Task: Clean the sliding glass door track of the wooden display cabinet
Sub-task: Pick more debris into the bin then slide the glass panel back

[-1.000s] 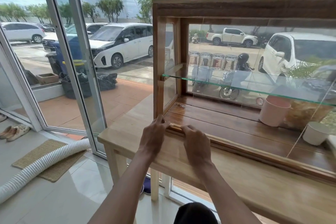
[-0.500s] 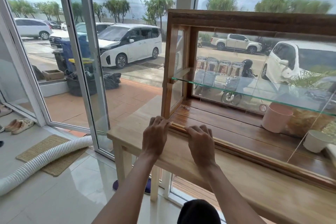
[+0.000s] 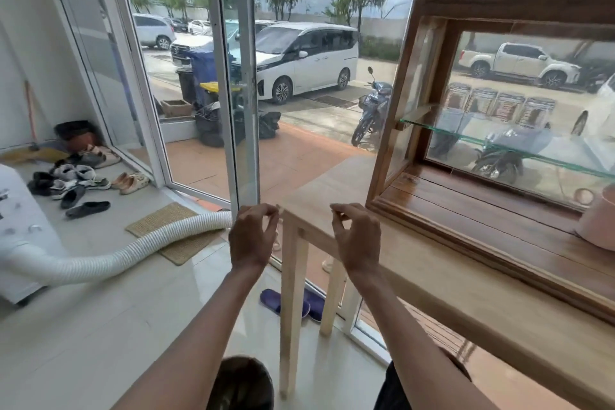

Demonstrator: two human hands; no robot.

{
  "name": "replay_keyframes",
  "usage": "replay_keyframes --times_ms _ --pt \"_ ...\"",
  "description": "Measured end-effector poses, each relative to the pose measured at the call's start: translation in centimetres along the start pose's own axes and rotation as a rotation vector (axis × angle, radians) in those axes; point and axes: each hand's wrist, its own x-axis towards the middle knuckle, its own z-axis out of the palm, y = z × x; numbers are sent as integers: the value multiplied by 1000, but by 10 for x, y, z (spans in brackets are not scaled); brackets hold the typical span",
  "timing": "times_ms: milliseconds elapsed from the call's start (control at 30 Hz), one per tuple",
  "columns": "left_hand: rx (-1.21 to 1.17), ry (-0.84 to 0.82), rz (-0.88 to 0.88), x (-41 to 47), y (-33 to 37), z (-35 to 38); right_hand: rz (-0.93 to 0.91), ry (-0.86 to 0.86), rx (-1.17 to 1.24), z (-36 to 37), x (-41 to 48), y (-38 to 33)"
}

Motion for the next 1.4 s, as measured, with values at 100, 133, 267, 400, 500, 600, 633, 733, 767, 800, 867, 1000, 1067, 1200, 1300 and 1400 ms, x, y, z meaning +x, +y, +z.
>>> replay_keyframes --times_ms 100,133,267,400,500,600,633,733,767,800,867,1000,1067,1200,1300,1400 --pt "23 -1 -117 -20 -30 -17 -14 -102 42 28 -17 -12" --pt "23 -9 -163 -27 -40 -21 -15 -127 40 37 -23 -15" --pt "71 -21 -286 -62 -83 -31 71 -197 92 72 -60 -18" --pt "130 -101 -415 -102 -121 -30 201 -340 103 96 -113 -3" --pt "165 -198 -501 -133 -143 -30 303 -551 39 102 -158 16" --pt "177 -241 -570 -159 -156 -34 412 -738 -51 106 -199 34" --pt "179 -251 -590 -166 -158 -36 415 -775 -82 106 -209 37" --pt "185 -279 -650 -181 -169 -41 339 -876 -153 111 -223 36" --pt "193 -284 -671 -185 -173 -44 313 -899 -164 115 -224 33" --pt "203 -284 -690 -188 -177 -47 300 -911 -166 120 -222 30" --pt "220 -273 -717 -191 -186 -53 293 -903 -156 133 -215 23" --pt "250 -241 -736 -187 -197 -62 297 -872 -107 160 -203 10" --pt "259 -235 -742 -184 -201 -63 303 -877 -116 168 -201 7" --pt "284 -264 -752 -191 -208 -60 326 -880 -140 170 -205 11" --pt "293 -302 -773 -202 -211 -56 352 -881 -160 164 -207 20" --pt "296 -364 -790 -211 -212 -50 373 -890 -186 158 -207 27"
